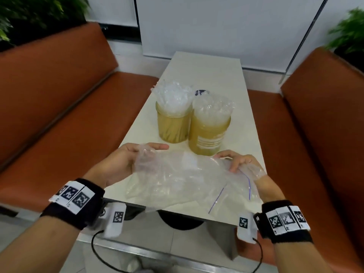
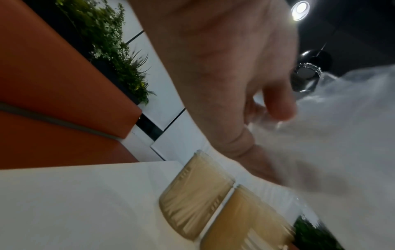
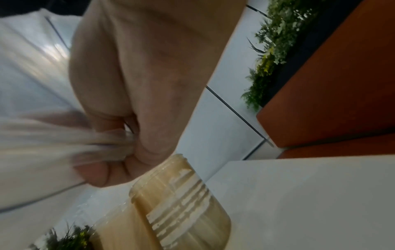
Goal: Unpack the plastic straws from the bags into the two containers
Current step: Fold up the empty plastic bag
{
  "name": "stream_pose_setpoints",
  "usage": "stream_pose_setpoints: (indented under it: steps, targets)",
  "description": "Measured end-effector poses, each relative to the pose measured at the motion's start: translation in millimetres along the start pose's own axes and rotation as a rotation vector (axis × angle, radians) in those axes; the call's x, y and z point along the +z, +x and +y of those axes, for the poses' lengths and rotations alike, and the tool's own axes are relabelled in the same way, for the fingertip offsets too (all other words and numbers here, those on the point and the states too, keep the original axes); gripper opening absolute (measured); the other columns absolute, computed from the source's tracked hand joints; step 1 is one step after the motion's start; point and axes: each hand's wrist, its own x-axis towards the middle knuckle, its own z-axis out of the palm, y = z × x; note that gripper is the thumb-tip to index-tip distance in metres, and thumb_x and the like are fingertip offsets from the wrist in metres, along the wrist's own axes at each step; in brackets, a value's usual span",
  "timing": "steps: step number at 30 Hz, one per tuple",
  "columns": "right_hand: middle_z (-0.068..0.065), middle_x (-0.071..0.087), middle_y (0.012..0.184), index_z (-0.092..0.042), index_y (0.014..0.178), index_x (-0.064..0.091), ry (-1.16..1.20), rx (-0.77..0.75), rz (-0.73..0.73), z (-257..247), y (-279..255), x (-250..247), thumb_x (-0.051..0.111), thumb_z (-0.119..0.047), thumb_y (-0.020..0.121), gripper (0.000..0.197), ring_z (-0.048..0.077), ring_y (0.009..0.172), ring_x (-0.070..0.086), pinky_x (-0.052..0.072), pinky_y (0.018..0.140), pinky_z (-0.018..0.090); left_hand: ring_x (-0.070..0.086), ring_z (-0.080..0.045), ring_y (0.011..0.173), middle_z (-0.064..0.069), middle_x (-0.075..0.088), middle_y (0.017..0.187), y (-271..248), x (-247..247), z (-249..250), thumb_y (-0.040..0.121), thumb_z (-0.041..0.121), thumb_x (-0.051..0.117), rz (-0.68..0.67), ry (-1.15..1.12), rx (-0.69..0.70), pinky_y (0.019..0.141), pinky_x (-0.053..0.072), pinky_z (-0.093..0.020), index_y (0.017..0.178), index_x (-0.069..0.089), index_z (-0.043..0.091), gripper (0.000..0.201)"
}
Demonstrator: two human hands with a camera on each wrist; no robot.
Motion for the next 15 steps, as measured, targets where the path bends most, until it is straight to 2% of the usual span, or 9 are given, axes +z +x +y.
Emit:
stream_pose_setpoints:
  steps: [2,4,5,7,9,10,12,14,15]
  targets:
    - [0.011,0.069,0.114,-0.014,0.057,0.077,-0.07,-0.031,-0.022,-3,11,5,0.089,-0.049,0.065,0.038,0.039,0.112,0.058,0.044,0.1,0.053,0.057,-0.039,0.127,-0.02,0.057,0.143,-1,-10,10,0.089,0.01,0.034,-0.035,-0.172,-0.08,0.093,0.058,-0.049,0.076,0.077,-0.004,0.048]
    - [0.019,0.065,0.114,-0.017,0.057,0.077,-0.198,-0.121,-0.042,-1,21,13,0.083,-0.048,0.072,0.035,0.04,0.111,0.057,0.042,0.103,0.056,0.06,-0.035,0.124,-0.021,0.062,0.137,-1,-17,18,0.094,0.039,0.047,-0.041,-0.134,-0.138,0.094,0.055,-0.053,0.088,0.073,0.003,0.044]
    - [0.023,0.064,0.114,-0.018,0.059,0.077,-0.24,-0.162,-0.041,1,28,18,0.081,-0.045,0.075,0.032,0.042,0.112,0.057,0.04,0.104,0.059,0.062,-0.03,0.12,-0.019,0.064,0.134,0,-22,19,0.089,0.05,0.062,-0.046,0.037,-0.174,0.096,0.052,-0.053,0.103,0.068,0.012,0.041]
    - [0.019,0.066,0.113,-0.019,0.065,0.079,-0.314,-0.175,0.001,2,41,28,0.08,-0.041,0.074,0.024,0.036,0.113,0.059,0.045,0.101,0.052,0.06,-0.013,0.118,-0.008,0.065,0.128,5,-30,23,0.076,0.045,0.085,-0.069,0.544,-0.257,0.098,0.05,-0.035,0.129,0.055,0.04,0.061]
    - [0.005,0.068,0.12,-0.019,0.088,0.082,-0.488,-0.091,-0.017,-2,54,36,0.078,-0.036,0.072,0.024,0.022,0.12,0.059,0.044,0.101,0.038,0.058,-0.007,0.117,0.006,0.064,0.126,13,-39,24,0.074,0.034,0.089,-0.044,0.936,-0.23,0.09,0.046,-0.02,0.134,0.058,0.04,0.069]
    - [-0.001,0.064,0.13,-0.022,0.109,0.078,-0.644,0.01,-0.091,-6,57,40,0.079,-0.032,0.072,0.038,0.017,0.128,0.055,0.043,0.104,0.033,0.059,-0.01,0.115,0.008,0.066,0.124,17,-45,26,0.075,0.031,0.088,0.025,1.081,-0.182,0.088,0.046,-0.02,0.13,0.064,0.032,0.06]
    - [-0.015,0.043,0.153,-0.043,0.144,0.049,-0.87,0.32,-0.263,-19,59,47,0.087,-0.017,0.067,0.089,0.008,0.144,0.035,0.031,0.117,0.03,0.061,-0.017,0.11,0.006,0.07,0.119,24,-60,28,0.077,0.027,0.083,0.192,1.297,-0.123,0.089,0.049,-0.027,0.122,0.071,0.026,0.046]
    - [-0.025,0.018,0.161,-0.052,0.154,0.016,-0.912,0.499,-0.348,-37,61,57,0.098,-0.027,0.057,0.129,-0.002,0.148,0.016,0.015,0.122,0.029,0.065,-0.017,0.098,0.007,0.074,0.109,25,-66,34,0.079,0.026,0.077,0.253,1.427,-0.095,0.082,0.051,-0.029,0.115,0.074,0.031,0.037]
    - [-0.027,0.012,0.161,-0.052,0.155,0.007,-0.89,0.501,-0.339,-46,65,68,0.099,-0.035,0.053,0.139,-0.003,0.148,0.012,0.012,0.122,0.029,0.066,-0.017,0.093,0.008,0.074,0.104,24,-66,37,0.08,0.025,0.074,0.243,1.472,-0.069,0.078,0.051,-0.029,0.112,0.075,0.034,0.033]
